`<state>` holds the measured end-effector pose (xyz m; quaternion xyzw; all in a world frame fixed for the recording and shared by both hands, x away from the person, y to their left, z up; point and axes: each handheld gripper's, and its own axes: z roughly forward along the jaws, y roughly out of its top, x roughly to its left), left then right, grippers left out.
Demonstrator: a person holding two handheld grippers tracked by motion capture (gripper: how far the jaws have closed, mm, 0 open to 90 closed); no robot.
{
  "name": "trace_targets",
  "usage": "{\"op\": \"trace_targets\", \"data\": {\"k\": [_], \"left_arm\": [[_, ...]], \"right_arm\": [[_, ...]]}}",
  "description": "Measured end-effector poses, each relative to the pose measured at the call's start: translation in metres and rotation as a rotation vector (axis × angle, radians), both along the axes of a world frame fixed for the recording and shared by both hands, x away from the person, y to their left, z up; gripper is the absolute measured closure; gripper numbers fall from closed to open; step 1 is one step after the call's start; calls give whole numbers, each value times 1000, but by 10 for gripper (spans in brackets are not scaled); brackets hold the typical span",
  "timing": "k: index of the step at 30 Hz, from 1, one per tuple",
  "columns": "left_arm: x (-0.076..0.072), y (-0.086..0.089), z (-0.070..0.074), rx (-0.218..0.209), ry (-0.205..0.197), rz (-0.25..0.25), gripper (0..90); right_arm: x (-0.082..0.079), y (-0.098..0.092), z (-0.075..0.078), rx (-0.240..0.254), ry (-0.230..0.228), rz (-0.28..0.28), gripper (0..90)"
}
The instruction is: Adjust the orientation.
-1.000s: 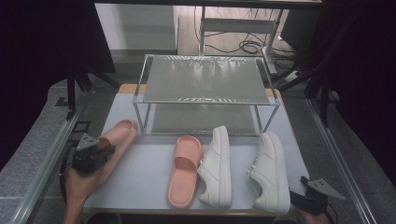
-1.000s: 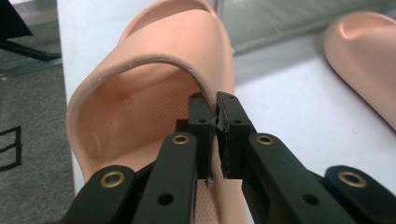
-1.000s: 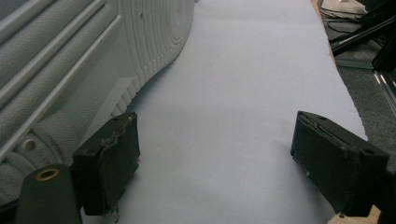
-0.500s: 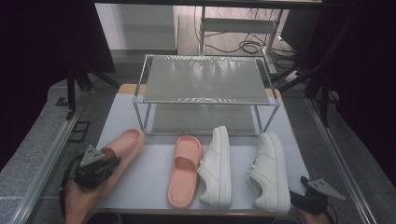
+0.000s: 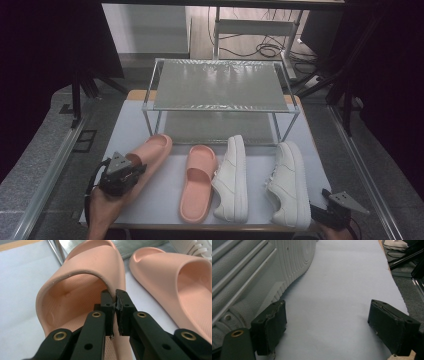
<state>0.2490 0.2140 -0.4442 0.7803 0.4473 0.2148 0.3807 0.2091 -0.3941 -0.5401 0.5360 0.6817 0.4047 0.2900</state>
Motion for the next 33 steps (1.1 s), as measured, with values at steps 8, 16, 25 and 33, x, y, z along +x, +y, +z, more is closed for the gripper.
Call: {"op": "trace_targets", "data": {"k": [8,16,25,33], "left_arm": [[16,-20,-4,-19,-2,0,847],[34,-36,-11,-35,-15,16,847],[55,-49,-16,-52,-26,37,848],[74,-61,-17,-51,-31,64,849]], "right_arm": [[0,0,0,3,0,0,155],[0,0,0,3,0,1,155],[0,0,0,2,0,1,155],[0,0,0,0,-1,2,155]]}}
